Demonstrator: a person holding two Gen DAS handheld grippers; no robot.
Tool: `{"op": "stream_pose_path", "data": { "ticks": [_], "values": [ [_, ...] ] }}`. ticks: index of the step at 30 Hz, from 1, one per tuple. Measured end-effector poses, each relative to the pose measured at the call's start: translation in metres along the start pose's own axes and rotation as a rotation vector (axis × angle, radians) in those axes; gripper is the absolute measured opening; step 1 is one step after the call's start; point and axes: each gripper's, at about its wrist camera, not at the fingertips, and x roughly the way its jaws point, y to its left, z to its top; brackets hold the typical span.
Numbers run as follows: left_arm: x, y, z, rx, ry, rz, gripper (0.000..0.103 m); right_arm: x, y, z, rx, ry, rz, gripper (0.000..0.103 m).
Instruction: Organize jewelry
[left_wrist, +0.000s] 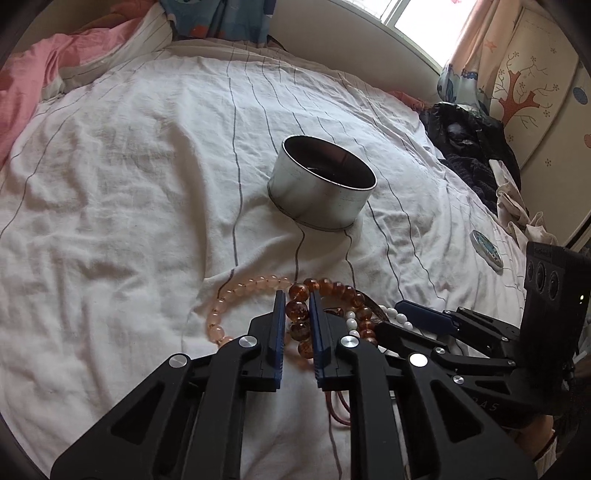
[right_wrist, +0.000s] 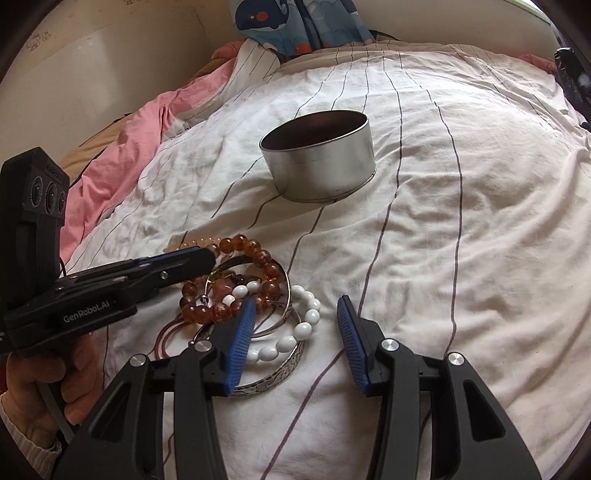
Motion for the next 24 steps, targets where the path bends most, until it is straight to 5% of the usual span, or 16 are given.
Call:
{"op": "stream_pose_path", "data": {
  "ticks": [11, 13, 16, 24],
  "values": [
    [0.000, 0.016, -0.002, 0.018, 0.037, 0.068, 0.018, 0.010, 0.012, 0.012, -0.048, -0.026, 0.010, 0.045],
    [0.003, 0.014, -0.003, 0.033, 0.040, 0.078, 0.018, 0.014, 0.017, 0.013, -0.076, -0.008, 0.010, 0.041],
    [0.001, 0.010, -0.004, 0.056, 0.026, 0.094, 0.016, 0.015, 0.022, 0.011, -0.110, -0.002, -0.009, 0.016],
    [-0.005, 0.009, -0.001, 0.070, 0.019, 0.105, 0.013, -0.014, 0.003, 0.012, -0.027, -0.093, -0.012, 0.002]
  ]
}}
